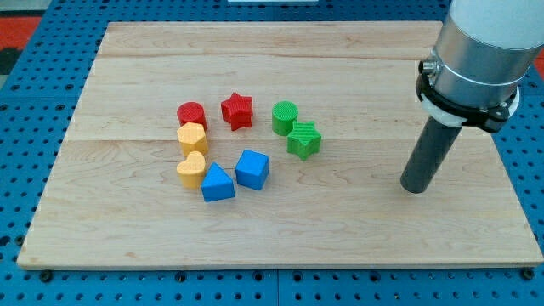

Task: Move your arm towards the blue triangle

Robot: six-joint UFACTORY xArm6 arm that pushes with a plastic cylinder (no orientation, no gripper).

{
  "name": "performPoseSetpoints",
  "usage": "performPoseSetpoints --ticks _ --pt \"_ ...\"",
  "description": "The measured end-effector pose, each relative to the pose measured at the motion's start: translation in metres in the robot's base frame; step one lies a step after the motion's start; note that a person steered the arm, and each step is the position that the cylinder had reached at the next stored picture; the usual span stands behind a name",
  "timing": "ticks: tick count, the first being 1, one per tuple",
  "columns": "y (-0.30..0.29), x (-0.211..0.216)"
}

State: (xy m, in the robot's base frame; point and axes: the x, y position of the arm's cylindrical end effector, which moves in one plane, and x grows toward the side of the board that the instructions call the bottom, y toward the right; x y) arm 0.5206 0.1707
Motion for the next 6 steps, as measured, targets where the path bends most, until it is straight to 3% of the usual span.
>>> performPoseSetpoints --ticks 3,4,5,6 --pt "-0.003 0.000" --pt "-0.023 0.034" --pt "-0.072 0.092" --pt "-0.157 0.086"
